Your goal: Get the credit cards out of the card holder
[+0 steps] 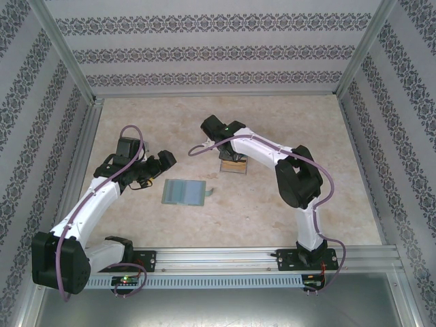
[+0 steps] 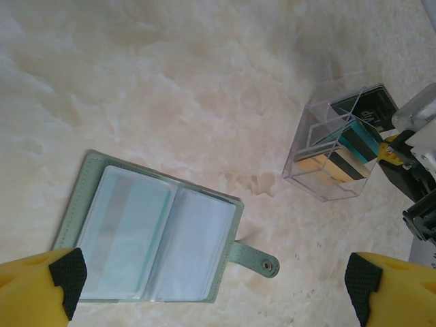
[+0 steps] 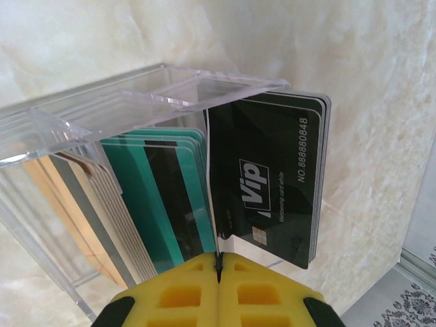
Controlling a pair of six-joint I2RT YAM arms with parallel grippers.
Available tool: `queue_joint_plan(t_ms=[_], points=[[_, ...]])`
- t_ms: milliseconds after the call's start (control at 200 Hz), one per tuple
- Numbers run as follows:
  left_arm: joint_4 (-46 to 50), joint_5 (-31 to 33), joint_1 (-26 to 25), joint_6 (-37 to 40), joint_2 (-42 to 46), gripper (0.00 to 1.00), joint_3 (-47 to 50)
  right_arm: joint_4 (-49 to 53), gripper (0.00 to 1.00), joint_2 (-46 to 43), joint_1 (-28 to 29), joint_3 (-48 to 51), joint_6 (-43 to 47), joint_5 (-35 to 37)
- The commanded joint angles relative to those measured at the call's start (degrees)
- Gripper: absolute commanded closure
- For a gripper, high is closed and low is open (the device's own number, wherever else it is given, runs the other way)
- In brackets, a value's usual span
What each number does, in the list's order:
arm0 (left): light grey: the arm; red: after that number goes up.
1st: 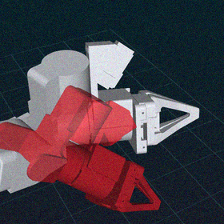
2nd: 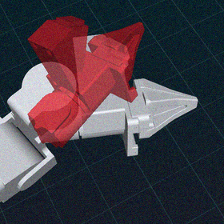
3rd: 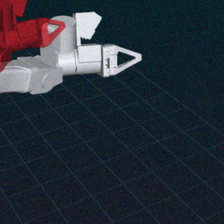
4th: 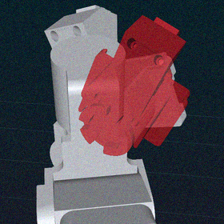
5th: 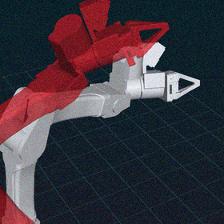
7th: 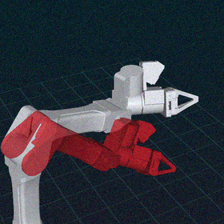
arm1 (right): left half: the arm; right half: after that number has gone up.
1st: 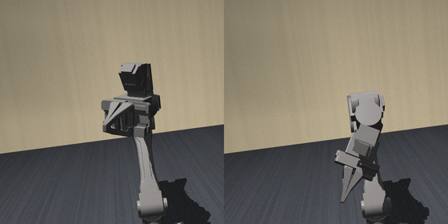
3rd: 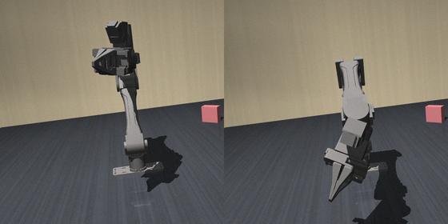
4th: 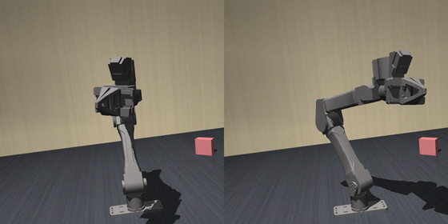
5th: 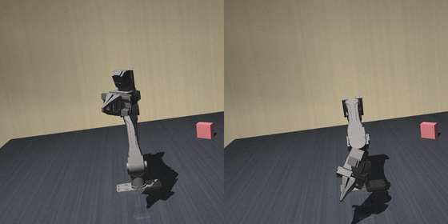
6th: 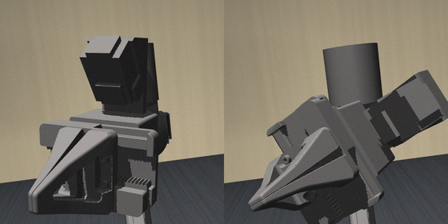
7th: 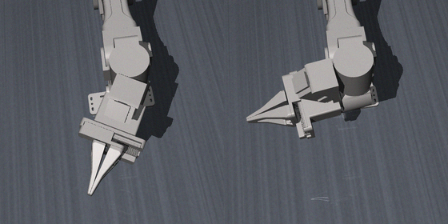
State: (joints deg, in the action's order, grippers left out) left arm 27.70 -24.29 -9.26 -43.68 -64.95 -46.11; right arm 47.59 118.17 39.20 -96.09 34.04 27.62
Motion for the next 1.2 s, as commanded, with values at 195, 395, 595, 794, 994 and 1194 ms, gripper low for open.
queue_joint_plan(t_ms=[195, 395, 595, 794, 994, 1194], points=[[1.23, 0.65, 0.99, 0.88, -0.24, 0.0, -0.05, -0.87, 1.0, 2.05, -1.27, -1.29, -2.15, 1.59], [0.6, 0.12, 1.13, 0.57, -0.71, 0.01, -0.04, -1.95, 0.89, 2.54, -1.93, -1.72, -2.39, 3.52], [0.69, 0.06, 1.13, 0.7, -0.54, 0.01, -0.08, -2.48, 0.73, 2.61, -1.96, -3.13, -2.86, 5.91], [0.33, -0.03, 1.11, 0.54, -0.69, 0.01, 0.1, -4.12, 0.72, 2.35, -2.4, -3.01, -2.75, 9.0], [0.21, -0.14, 1.09, 0.57, -0.67, 0.01, 0.36, -4.28, 0.69, 2.78, -3.46, -3.63, -3.25, 9.91], [0.29, -0.31, 1.1, 0.62, -0.54, 0.01, 0.23, -3.91, 0.68, 3.76, -4.22, -4.23, -4.2, 10.04]])
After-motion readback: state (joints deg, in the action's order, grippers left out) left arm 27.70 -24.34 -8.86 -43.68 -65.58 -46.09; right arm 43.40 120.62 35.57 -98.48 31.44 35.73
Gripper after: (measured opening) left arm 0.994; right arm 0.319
